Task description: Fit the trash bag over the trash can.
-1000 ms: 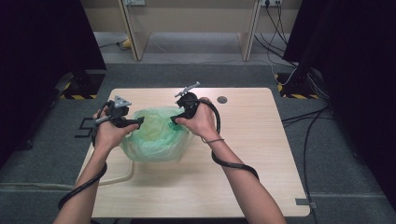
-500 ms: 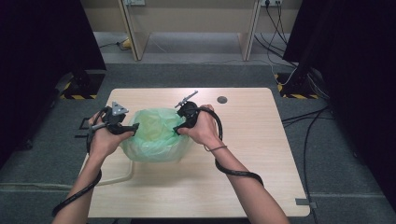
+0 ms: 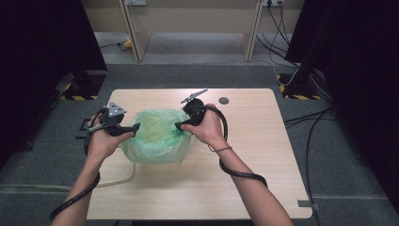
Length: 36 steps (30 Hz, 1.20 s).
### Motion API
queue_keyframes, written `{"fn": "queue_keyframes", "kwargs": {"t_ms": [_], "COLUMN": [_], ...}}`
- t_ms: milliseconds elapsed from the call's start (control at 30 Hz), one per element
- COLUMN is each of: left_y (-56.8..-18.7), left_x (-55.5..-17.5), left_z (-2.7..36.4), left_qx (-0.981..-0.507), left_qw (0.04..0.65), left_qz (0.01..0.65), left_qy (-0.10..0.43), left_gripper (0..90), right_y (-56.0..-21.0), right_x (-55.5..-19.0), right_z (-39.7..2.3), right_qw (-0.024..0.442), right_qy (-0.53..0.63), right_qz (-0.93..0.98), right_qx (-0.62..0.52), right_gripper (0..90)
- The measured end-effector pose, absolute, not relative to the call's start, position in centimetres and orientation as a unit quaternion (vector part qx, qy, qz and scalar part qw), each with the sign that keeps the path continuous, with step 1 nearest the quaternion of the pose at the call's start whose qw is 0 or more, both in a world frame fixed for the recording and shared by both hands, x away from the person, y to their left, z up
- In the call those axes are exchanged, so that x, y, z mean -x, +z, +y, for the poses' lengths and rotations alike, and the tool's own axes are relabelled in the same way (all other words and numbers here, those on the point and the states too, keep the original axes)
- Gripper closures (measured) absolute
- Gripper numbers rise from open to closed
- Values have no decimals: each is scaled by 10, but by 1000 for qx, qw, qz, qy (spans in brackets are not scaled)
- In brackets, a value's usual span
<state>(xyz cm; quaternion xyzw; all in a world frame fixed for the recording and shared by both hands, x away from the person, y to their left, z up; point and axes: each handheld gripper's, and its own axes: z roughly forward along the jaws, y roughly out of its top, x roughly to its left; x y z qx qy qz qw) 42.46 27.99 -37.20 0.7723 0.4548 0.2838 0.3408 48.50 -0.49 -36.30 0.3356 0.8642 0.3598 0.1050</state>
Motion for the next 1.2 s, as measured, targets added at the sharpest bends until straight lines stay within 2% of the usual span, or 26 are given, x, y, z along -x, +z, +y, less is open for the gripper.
{"fn": "queue_keyframes", "kwargs": {"t_ms": [433,1200], "left_y": [-365,-365], "left_x": [-411,-388], "left_z": [288,313], "left_qx": [-760,-732], "left_qw": [370,407], "left_qz": [456,472], "left_qy": [278,276], "left_gripper": [270,266], "right_y": [-358,-369], "right_x": [-486,-478], "right_z": [-39,-85], "right_qw": [109,114], "right_qy": [385,391], "right_qz": [839,824], "right_qx": [-369,-395], "right_gripper": [331,354]}}
